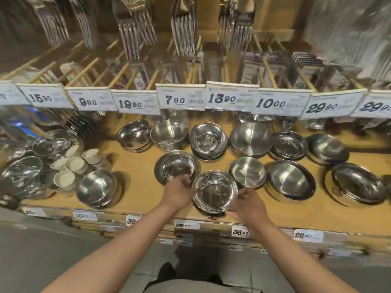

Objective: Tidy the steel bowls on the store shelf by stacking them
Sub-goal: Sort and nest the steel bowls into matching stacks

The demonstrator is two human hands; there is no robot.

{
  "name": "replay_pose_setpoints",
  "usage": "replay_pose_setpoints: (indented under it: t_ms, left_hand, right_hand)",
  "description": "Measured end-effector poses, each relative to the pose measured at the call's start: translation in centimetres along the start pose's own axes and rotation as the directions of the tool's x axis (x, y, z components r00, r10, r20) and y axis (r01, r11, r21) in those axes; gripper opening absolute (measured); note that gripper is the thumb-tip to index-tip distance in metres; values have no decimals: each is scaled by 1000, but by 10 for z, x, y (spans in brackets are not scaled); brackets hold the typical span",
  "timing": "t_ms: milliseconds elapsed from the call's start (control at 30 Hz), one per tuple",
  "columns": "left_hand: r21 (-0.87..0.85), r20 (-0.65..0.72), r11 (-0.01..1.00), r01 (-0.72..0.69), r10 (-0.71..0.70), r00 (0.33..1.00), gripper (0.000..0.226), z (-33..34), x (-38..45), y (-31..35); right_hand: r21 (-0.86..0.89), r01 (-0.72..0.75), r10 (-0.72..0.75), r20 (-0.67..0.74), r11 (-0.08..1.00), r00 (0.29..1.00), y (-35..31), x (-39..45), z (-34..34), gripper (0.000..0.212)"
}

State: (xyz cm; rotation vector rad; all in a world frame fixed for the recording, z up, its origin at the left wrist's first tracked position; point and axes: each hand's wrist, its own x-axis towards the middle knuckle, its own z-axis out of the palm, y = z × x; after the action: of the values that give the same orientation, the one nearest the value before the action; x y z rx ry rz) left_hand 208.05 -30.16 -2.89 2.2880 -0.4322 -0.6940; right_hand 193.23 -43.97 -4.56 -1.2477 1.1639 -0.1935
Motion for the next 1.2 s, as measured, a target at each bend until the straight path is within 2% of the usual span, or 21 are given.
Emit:
replay_pose_setpoints:
  t_ms: [100, 200, 267, 333, 533, 700, 800, 867, 1000, 1200]
  left_hand:
    - [-70, 29, 993, 90, -89, 996, 15, 11, -15, -13]
    - [-102, -9, 990, 100, -102, 995, 14, 20, -15, -16]
    - [-73, -52, 994, 85, -89, 995, 9, 21, -13, -16]
    - [-33, -82, 998, 59, -62, 995, 11, 21, -11, -17]
    - [177, -122, 984, -25, 47, 991, 11, 12, -1, -9]
    - [275, -154, 960, -55, 100, 983, 20, 7, 4, 3]
    - [304, -128, 950, -66, 109, 986, 25, 6, 4, 2]
    - [292, -124, 954, -69, 109, 986, 22, 8, 5, -2]
    - [231, -88, 965, -120, 144, 986, 7, 10, 6, -7]
    - [232, -44, 964, -127, 141, 989, 19, 11, 11, -11]
  right_hand:
    - [-55, -5, 5, 10, 998, 1000, 9, 0, 6, 21]
    - [-318, 39, -42, -1, 947, 999, 9, 1, 0, 4]
    - [-460, 64, -73, -1, 886, 997, 5, 3, -6, 18]
    - [-525, 72, -86, -1, 848, 996, 1, 6, -10, 33]
    - [-670, 97, -101, 32, 736, 994, -9, 8, -8, 30]
    - [-678, 165, -174, 55, 717, 983, -8, 5, -5, 35]
    - [-686, 145, -157, 46, 713, 987, -5, 4, -4, 37]
    - [-685, 136, -152, 37, 716, 988, -2, 4, -5, 35]
    - [-598, 203, -219, 47, 776, 975, 0, 3, -6, 17]
    - [-642, 270, -336, 20, 717, 942, 5, 13, 0, 17]
